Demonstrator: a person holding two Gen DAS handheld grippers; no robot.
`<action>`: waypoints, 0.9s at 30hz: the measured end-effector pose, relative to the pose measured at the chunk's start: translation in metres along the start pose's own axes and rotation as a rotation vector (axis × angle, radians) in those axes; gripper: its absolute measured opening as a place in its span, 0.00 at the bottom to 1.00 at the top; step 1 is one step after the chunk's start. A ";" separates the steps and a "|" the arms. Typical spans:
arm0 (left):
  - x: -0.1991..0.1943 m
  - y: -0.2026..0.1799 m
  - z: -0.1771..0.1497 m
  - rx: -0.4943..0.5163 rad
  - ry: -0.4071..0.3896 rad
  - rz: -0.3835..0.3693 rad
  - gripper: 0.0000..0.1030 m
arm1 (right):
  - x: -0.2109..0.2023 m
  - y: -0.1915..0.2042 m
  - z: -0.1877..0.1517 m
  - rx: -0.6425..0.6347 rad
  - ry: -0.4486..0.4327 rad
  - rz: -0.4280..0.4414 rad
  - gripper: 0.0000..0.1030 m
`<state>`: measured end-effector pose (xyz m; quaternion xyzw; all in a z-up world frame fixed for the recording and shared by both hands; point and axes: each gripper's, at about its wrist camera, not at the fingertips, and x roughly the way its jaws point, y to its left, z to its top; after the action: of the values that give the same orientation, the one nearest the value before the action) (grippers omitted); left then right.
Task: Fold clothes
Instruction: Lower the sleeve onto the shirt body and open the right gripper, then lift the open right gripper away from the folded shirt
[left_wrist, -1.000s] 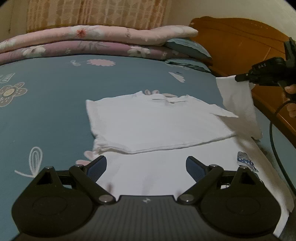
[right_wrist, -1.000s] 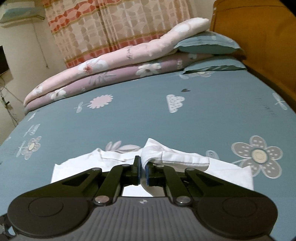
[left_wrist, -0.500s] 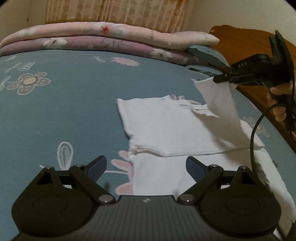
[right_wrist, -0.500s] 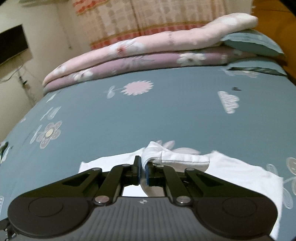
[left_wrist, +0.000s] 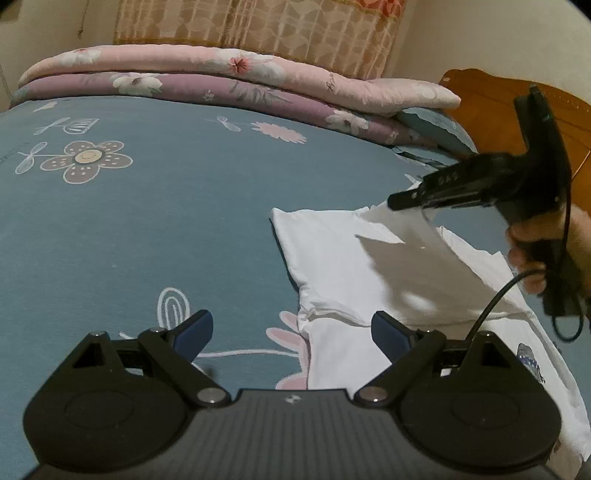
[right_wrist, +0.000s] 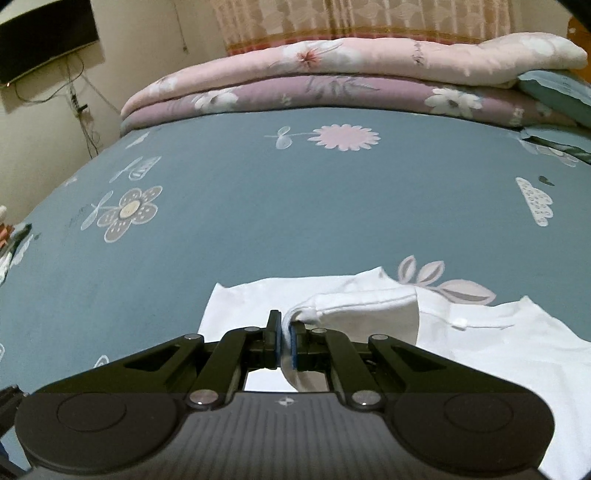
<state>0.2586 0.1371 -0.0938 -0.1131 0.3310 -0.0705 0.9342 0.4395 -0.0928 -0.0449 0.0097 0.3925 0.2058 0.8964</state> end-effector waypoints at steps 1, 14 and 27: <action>-0.001 0.001 0.000 -0.001 -0.002 0.001 0.90 | 0.002 0.002 -0.001 -0.001 0.002 0.004 0.05; 0.002 0.000 0.000 0.002 0.004 0.002 0.90 | 0.032 0.024 -0.025 -0.028 0.047 0.041 0.06; 0.008 -0.009 0.004 -0.040 -0.034 -0.039 0.90 | -0.018 -0.015 -0.037 0.002 0.025 0.046 0.43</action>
<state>0.2673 0.1277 -0.0932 -0.1394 0.3142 -0.0802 0.9356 0.4079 -0.1192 -0.0607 0.0169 0.4037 0.2260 0.8864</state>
